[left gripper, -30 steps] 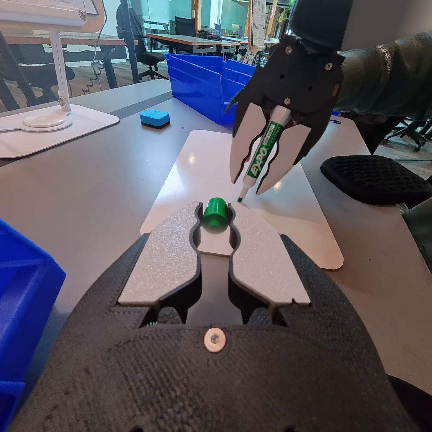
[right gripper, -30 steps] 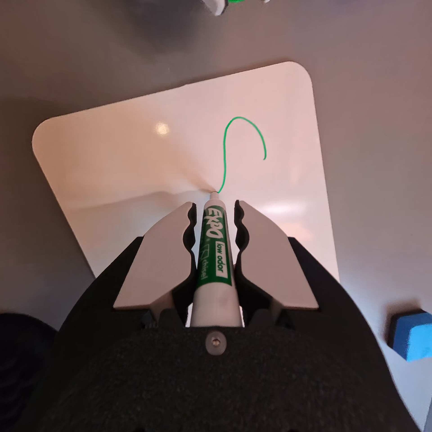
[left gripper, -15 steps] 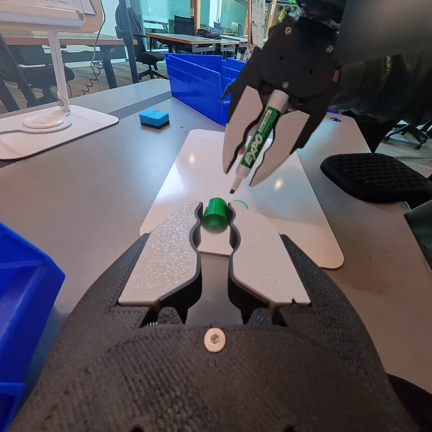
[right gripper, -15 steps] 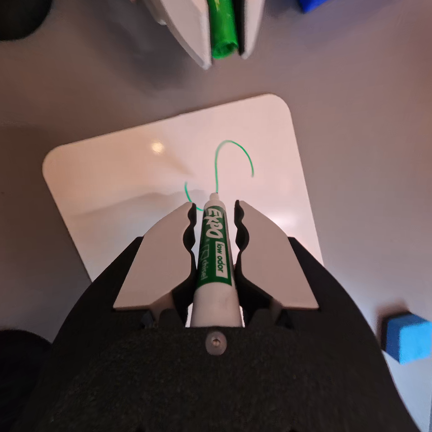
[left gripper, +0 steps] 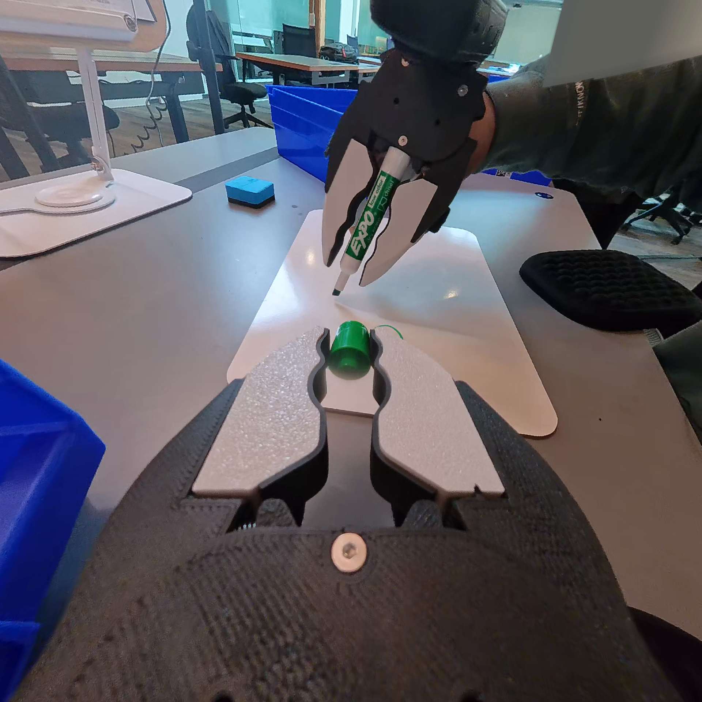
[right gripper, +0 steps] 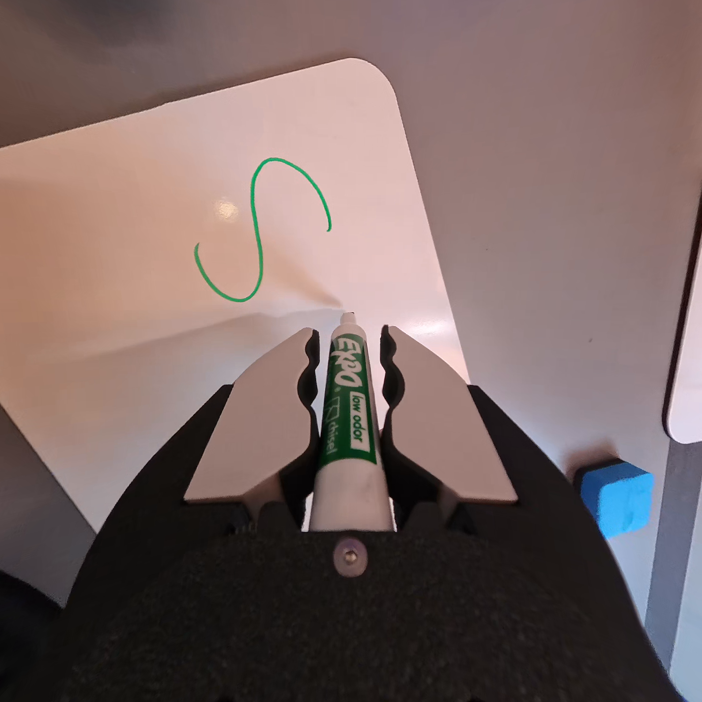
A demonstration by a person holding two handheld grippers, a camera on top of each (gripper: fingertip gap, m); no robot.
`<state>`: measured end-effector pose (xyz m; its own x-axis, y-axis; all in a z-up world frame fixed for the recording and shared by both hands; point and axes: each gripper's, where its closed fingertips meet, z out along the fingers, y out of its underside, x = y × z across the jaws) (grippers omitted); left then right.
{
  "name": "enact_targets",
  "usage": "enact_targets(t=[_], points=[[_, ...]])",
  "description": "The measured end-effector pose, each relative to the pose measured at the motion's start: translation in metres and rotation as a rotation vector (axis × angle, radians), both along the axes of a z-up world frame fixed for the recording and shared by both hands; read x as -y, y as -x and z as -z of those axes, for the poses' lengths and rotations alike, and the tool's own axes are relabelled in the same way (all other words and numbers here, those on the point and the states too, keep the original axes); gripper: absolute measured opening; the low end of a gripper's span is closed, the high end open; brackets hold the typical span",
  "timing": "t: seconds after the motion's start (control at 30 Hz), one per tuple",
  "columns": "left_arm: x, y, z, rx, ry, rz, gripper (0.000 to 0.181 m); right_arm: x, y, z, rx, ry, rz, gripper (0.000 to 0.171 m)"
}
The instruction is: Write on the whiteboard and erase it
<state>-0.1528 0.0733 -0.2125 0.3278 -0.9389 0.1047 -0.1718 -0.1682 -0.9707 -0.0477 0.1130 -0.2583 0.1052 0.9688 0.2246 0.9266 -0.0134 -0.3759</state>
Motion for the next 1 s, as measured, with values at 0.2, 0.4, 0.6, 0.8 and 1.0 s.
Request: enact_targets(t=[0.2,0.4,0.6,0.8,1.0], points=[[0.0,0.0,0.0,-0.001,0.002,0.002,0.02,-0.005,-0.001,0.004,0.024,0.005,-0.006,0.032],[0.0,0.0,0.0,-0.002,0.003,0.002,0.02,-0.001,-0.001,0.004,0.03,0.015,-0.012,0.032],[0.0,0.0,0.0,-0.004,0.003,0.003,0.02,0.027,-0.005,0.004,0.035,0.05,-0.032,0.032],[0.0,-0.001,0.001,-0.01,-0.002,0.005,0.02,0.051,-0.012,0.004,0.046,0.072,-0.039,0.032],[0.0,-0.001,0.001,-0.011,-0.004,0.005,0.02,0.03,-0.009,-0.006,-0.007,0.048,-0.001,0.033]])
